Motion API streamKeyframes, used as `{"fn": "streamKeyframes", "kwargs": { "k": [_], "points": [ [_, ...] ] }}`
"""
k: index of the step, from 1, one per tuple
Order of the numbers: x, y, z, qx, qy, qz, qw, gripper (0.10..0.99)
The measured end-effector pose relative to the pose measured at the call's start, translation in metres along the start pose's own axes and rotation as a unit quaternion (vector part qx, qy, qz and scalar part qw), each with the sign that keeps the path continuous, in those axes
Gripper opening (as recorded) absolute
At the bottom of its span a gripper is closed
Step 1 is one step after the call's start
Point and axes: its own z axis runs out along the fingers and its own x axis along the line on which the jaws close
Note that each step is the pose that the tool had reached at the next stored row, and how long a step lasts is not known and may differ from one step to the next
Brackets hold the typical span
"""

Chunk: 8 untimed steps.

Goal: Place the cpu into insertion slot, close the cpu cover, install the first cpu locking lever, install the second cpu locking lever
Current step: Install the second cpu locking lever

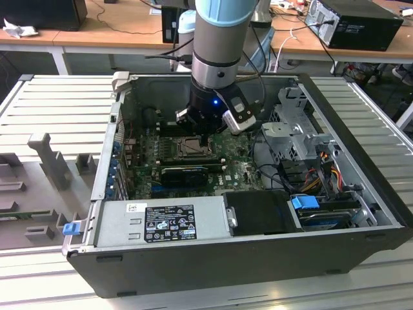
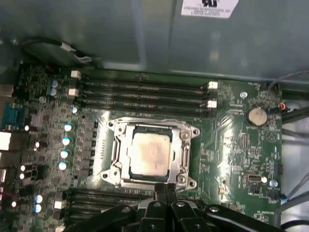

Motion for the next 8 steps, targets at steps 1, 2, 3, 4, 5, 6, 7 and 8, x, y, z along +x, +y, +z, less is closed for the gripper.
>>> {"fn": "streamKeyframes", "kwargs": {
  "k": [1, 2, 3, 4, 5, 6, 7, 8],
  "points": [
    [0.0002, -0.0021, 0.0002, 0.0001, 0.0000, 0.000, 1.0000, 0.106],
    [0.0010, -0.0077, 0.0008, 0.0000, 0.0001, 0.000, 1.0000, 0.106],
    [0.0024, -0.0101, 0.0012, -0.0001, 0.0001, 0.000, 1.0000, 0.106],
    [0.0048, -0.0118, 0.0017, -0.0005, -0.0001, 0.000, 1.0000, 0.106],
    [0.0106, -0.0130, 0.0024, -0.0015, -0.0001, 0.000, 1.0000, 0.106],
    [0.0159, -0.0129, 0.0029, -0.0027, -0.0002, 0.000, 1.0000, 0.106],
    [0.0205, -0.0126, 0.0032, -0.0038, -0.0003, 0.000, 1.0000, 0.106],
    [0.0252, -0.0122, 0.0035, -0.0050, -0.0004, 0.000, 1.0000, 0.106]
  ]
}}
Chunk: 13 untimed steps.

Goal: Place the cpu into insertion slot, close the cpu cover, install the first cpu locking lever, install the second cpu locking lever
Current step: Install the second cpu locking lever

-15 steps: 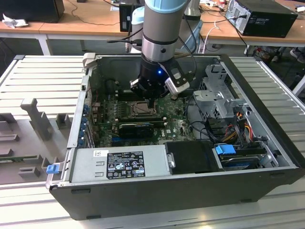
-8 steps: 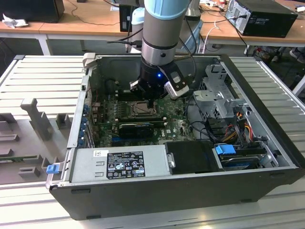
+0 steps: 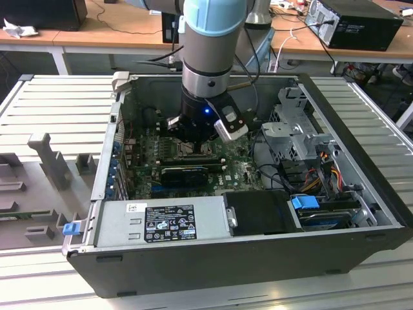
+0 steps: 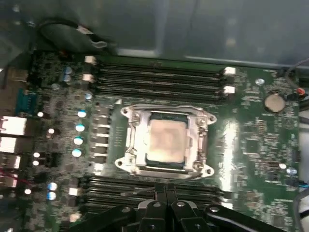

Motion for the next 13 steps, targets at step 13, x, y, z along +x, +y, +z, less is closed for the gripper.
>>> {"fn": "streamKeyframes", "kwargs": {
  "k": [13],
  "points": [
    [0.0241, -0.0049, 0.0251, -0.0288, -0.0016, -0.005, 0.9996, 0.106]
  ]
}}
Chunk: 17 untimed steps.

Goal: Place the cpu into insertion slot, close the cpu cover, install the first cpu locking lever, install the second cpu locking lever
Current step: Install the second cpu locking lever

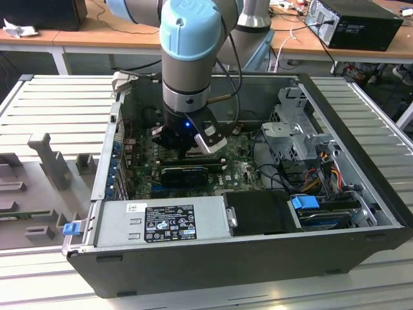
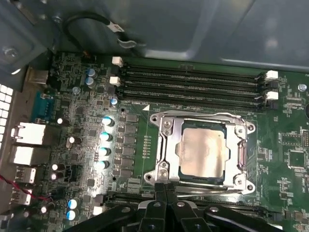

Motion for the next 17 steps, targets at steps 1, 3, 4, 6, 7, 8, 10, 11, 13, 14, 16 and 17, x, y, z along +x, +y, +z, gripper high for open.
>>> {"fn": "streamKeyframes", "kwargs": {
  "k": [1, 3, 4, 6, 7, 8, 10, 11, 13, 14, 16, 17],
  "points": [
    [0.0010, -0.0021, -0.0001, -0.0062, -0.0005, 0.000, 1.0000, 0.106],
    [0.0029, -0.0055, -0.0001, -0.0165, -0.0014, 0.000, 0.9999, 0.106],
    [0.0037, -0.0069, 0.0001, -0.0208, -0.0018, -0.001, 0.9998, 0.106],
    [0.0060, -0.0090, 0.0002, -0.0314, -0.0026, -0.001, 0.9995, 0.106],
    [0.0079, -0.0105, 0.0005, -0.0384, -0.0031, -0.002, 0.9993, 0.106],
    [0.0086, -0.0121, 0.0009, -0.0421, -0.0035, -0.002, 0.9991, 0.106],
    [0.0090, -0.0138, 0.0023, -0.0482, -0.0039, -0.002, 0.9988, 0.106],
    [0.0092, -0.0140, 0.0030, -0.0508, -0.0040, -0.003, 0.9987, 0.106],
    [0.0092, -0.0143, 0.0043, -0.0573, -0.0046, -0.003, 0.9983, 0.106],
    [0.0094, -0.0146, 0.0052, -0.0605, -0.0049, -0.003, 0.9981, 0.106],
    [0.0103, -0.0151, 0.0072, -0.0647, -0.0052, -0.004, 0.9979, 0.106],
    [0.0105, -0.0153, 0.0081, -0.0657, -0.0052, -0.004, 0.9978, 0.106]
  ]
}}
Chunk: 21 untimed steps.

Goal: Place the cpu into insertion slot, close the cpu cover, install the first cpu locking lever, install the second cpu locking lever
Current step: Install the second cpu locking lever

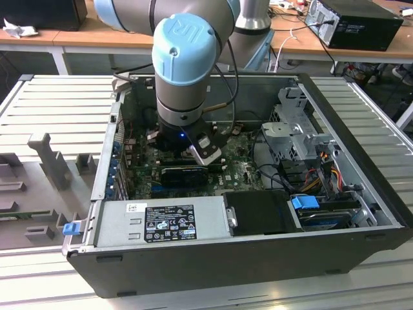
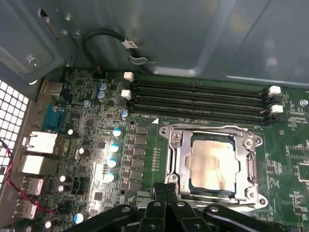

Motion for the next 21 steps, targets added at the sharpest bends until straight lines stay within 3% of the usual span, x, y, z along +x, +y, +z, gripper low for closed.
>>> {"fn": "streamKeyframes", "kwargs": {
  "k": [5, 13, 15, 18, 21],
  "points": [
    [0.0002, -0.0005, 0.0018, -0.0044, -0.0004, 0.000, 1.0000, 0.106],
    [-0.0001, 0.0121, -0.0354, -0.0043, -0.0003, 0.000, 1.0000, 0.106],
    [-0.0008, 0.0142, -0.0409, -0.0043, -0.0003, 0.000, 1.0000, 0.106],
    [-0.0204, 0.0141, -0.0412, -0.0046, 0.0063, 0.002, 1.0000, 0.106],
    [-0.0334, 0.0130, -0.0414, -0.0041, 0.0106, 0.003, 0.9999, 0.106]
  ]
}}
